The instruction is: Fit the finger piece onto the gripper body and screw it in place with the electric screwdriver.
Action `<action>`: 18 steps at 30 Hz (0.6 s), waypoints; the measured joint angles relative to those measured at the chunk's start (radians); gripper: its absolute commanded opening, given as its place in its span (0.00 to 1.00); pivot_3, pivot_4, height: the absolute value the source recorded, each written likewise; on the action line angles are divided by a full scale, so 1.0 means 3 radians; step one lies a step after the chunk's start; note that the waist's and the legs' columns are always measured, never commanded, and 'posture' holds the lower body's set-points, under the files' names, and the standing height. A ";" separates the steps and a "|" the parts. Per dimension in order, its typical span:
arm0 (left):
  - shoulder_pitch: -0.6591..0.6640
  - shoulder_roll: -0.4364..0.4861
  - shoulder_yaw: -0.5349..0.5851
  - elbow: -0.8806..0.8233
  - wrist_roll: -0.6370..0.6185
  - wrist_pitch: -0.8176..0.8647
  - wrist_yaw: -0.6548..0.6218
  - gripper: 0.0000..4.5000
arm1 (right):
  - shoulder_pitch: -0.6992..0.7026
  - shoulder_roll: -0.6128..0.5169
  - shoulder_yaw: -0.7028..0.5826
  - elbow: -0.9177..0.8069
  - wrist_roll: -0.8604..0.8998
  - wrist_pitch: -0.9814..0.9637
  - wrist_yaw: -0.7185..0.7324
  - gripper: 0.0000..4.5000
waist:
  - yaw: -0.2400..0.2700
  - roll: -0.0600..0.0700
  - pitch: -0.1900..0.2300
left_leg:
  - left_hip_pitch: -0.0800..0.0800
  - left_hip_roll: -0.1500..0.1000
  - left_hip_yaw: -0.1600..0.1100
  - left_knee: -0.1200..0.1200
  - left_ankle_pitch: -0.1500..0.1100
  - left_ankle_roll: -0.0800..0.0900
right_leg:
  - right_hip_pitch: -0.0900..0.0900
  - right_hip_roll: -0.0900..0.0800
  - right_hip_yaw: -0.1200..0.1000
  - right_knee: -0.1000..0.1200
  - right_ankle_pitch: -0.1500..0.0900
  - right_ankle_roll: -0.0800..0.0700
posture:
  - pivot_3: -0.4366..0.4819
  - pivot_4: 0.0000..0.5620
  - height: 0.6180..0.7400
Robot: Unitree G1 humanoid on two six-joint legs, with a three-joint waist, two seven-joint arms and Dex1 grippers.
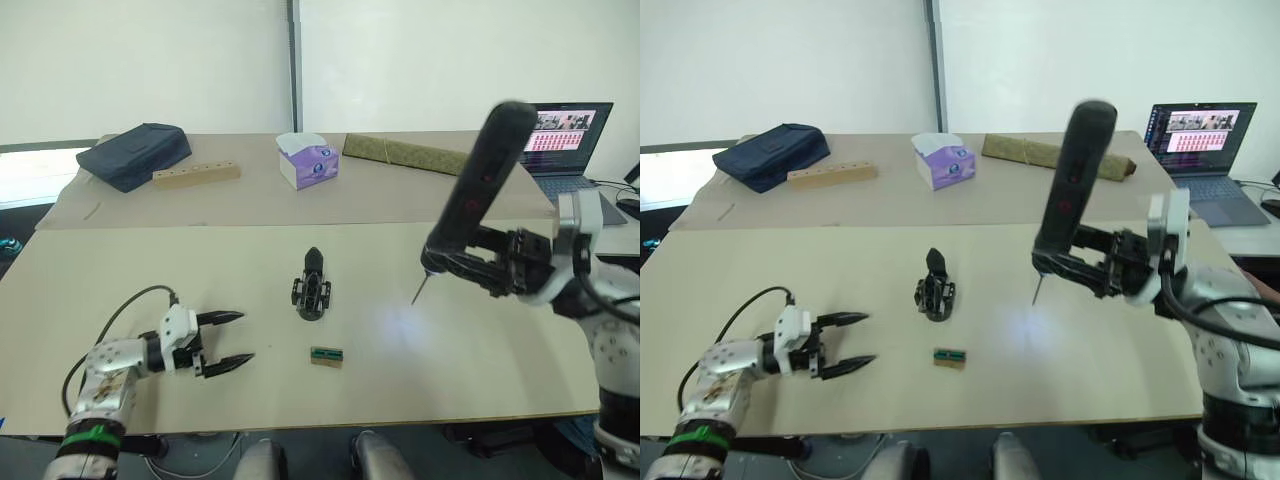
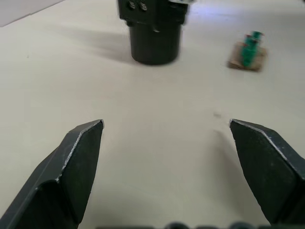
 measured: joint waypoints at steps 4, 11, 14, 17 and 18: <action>0.0205 0.0088 0.0007 -0.0485 -0.0063 0.0146 -0.0012 0.99 | 0.0349 0.0139 0.0044 -0.0180 -0.0088 -0.0218 -0.0028 0.42 | 0.0019 -0.0008 0.0006 | -0.0001 -0.0002 0.0003 0.0003 0.0003 -0.0004 | 0.0003 -0.0003 0.0002 -0.0006 0.0000 0.0008 | 0.48 0.27 1.00; 0.0182 0.0047 -0.0277 -0.1161 0.0035 0.0585 0.0289 0.99 | 0.0220 0.0504 0.0630 -0.0480 -0.0118 -0.0329 -0.0224 0.42 | 0.0009 -0.0008 0.0008 | -0.0002 -0.0005 0.0002 0.0003 0.0003 -0.0004 | 0.0001 0.0004 0.0002 -0.0005 -0.0001 0.0009 | 0.48 0.27 1.00; 0.0060 -0.0087 -0.0533 -0.1246 0.0182 0.0707 0.0447 0.99 | 0.0102 0.0656 0.0960 -0.0603 -0.0152 -0.0340 -0.0293 0.42 | 0.0013 -0.0013 0.0010 | -0.0005 -0.0006 0.0001 0.0003 0.0003 -0.0004 | 0.0001 0.0006 0.0000 -0.0006 -0.0001 0.0007 | 0.48 0.27 1.00; -0.0021 -0.0176 -0.0712 -0.1234 0.0314 0.0734 0.0536 0.99 | 0.0082 0.0742 0.1204 -0.0597 -0.0283 -0.0392 -0.0309 0.42 | 0.0018 -0.0016 0.0012 | -0.0007 -0.0008 0.0001 0.0004 0.0003 -0.0004 | 0.0001 0.0005 0.0001 -0.0007 0.0000 0.0007 | 0.48 0.27 1.00; -0.0042 -0.0207 -0.0765 -0.1227 0.0357 0.0731 0.0554 0.99 | 0.0076 0.0772 0.1276 -0.0584 -0.0344 -0.0415 -0.0313 0.42 | 0.0020 -0.0017 0.0012 | -0.0007 -0.0009 0.0001 0.0004 0.0003 -0.0004 | 0.0001 0.0004 0.0001 -0.0007 0.0000 0.0007 | 0.48 0.27 1.00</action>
